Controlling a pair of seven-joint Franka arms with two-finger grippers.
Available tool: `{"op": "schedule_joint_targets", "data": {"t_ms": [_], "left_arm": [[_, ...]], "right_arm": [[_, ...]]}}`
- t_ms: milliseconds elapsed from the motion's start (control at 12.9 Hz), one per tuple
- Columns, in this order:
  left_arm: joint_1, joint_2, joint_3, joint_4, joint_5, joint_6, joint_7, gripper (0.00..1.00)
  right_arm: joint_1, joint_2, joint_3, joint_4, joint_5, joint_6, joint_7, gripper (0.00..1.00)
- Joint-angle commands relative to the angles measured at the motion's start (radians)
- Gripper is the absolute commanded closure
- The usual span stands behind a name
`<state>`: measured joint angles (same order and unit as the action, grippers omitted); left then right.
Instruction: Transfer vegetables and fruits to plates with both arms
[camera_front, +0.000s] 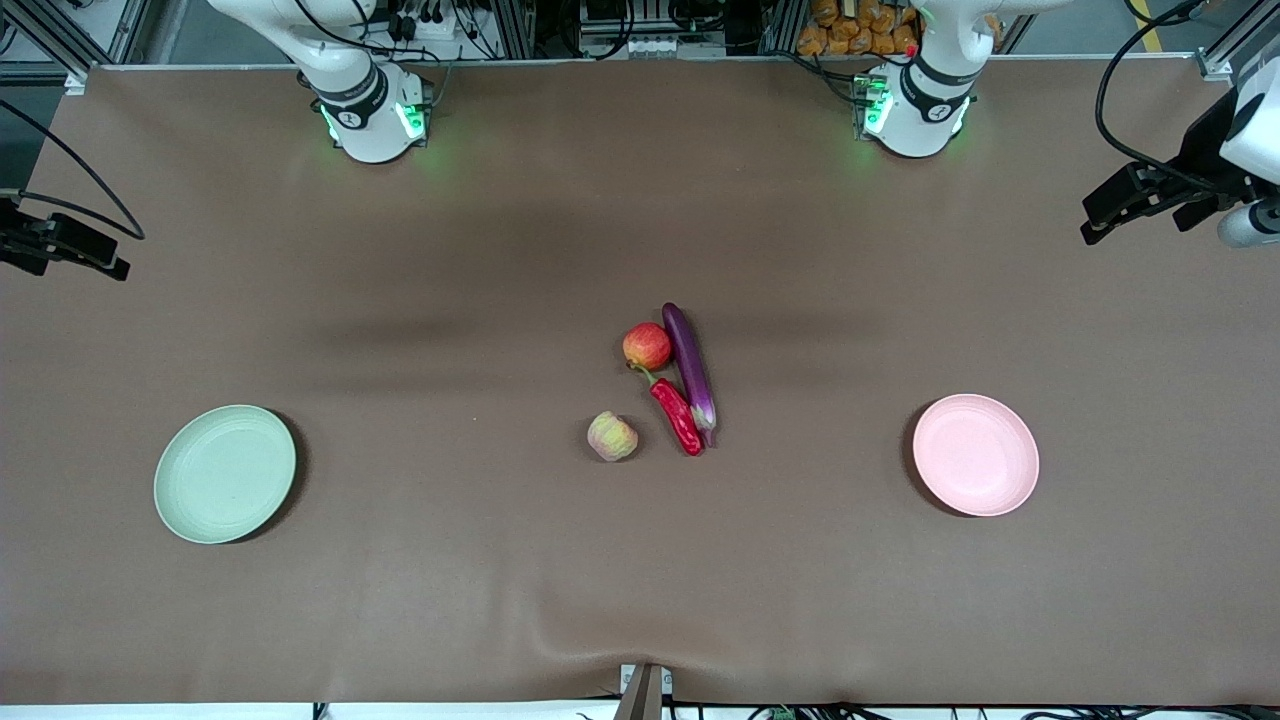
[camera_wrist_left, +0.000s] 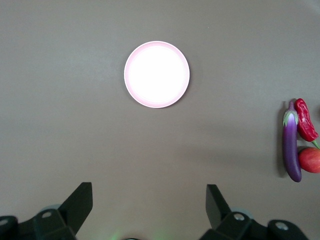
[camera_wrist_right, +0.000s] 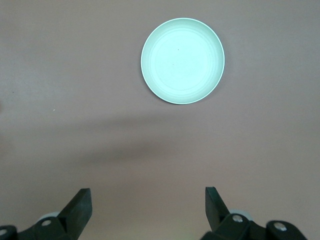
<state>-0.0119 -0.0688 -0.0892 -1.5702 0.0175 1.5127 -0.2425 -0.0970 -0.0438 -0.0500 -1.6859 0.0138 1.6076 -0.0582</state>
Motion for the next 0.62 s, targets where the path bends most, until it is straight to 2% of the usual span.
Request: {"op": "schedule_joint_targets", "data": {"t_ms": [0, 156, 233, 544], "left_arm": [[-0.008, 0.010, 0.000, 0.030, 0.022, -0.025, 0.002, 0.00], [-0.005, 0.010, 0.000, 0.042, 0.022, -0.026, 0.003, 0.00], [-0.008, 0.012, 0.000, 0.053, 0.022, -0.029, 0.003, 0.00], [-0.002, 0.026, 0.002, 0.047, 0.021, -0.045, -0.011, 0.00]], "right_arm": [[0.007, 0.019, -0.001, 0.077, -0.041, -0.001, 0.005, 0.00], [0.022, 0.048, 0.002, 0.164, -0.055, -0.111, 0.015, 0.00], [0.049, 0.048, 0.002, 0.170, -0.095, -0.118, 0.017, 0.00], [0.028, 0.048, -0.004, 0.169, -0.071, -0.113, 0.017, 0.00]]}}
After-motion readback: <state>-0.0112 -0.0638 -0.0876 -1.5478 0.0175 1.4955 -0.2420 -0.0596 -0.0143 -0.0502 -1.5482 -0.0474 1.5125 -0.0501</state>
